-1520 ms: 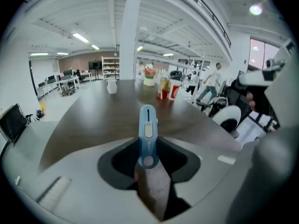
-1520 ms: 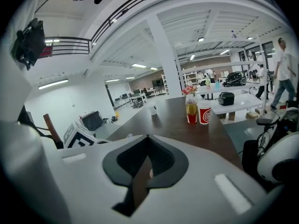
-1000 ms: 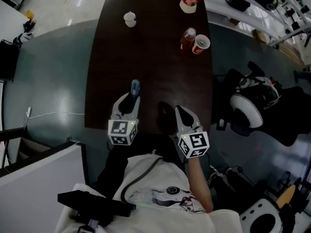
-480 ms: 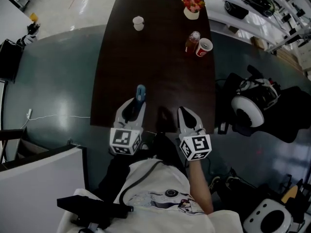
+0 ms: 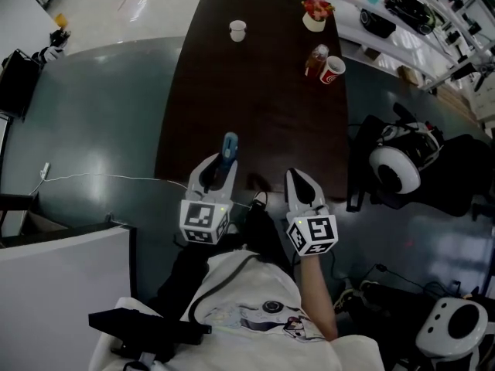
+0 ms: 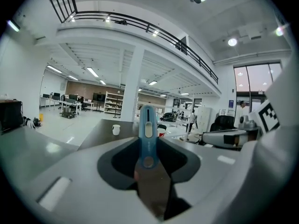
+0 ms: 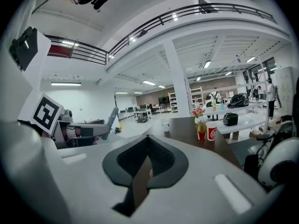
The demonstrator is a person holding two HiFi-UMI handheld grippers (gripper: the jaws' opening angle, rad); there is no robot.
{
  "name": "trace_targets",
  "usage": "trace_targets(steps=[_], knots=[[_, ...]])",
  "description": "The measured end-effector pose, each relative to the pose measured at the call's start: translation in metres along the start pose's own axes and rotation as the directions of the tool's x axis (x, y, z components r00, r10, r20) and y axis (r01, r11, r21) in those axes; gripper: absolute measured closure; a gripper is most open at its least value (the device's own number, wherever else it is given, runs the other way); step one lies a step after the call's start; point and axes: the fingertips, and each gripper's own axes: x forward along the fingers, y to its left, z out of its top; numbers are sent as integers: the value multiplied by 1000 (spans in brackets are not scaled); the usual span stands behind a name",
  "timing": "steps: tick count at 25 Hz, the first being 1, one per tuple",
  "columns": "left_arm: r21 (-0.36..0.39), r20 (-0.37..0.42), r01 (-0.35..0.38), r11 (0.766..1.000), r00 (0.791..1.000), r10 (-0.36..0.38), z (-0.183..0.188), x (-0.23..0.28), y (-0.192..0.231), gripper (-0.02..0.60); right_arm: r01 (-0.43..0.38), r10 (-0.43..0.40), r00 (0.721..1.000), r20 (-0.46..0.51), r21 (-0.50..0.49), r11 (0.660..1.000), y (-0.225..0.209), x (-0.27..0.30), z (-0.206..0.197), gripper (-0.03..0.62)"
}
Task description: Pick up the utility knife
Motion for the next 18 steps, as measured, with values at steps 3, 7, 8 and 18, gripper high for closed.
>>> trace_targets(steps=[3,7,8,18], knots=[[6,11,11,1000,1000,-11,-2,-17,-6,459,20,-19,1000,5,-16,1000,12,-13,-2,592],[4,6,24,1000,1000,-24,-12,-33,-14,459,35,-35,999,5,-27,999,24,-31,-9,592],[0,4,25,1000,1000,-26,-14,-36,-15,459,35,-35,999,5,-29,999,27,-34,-10,592],[4,9,8,1000,1000,-8,-17,-64,-31,459,7,-7,1000,16,-33,999,43,-63,-14,592]])
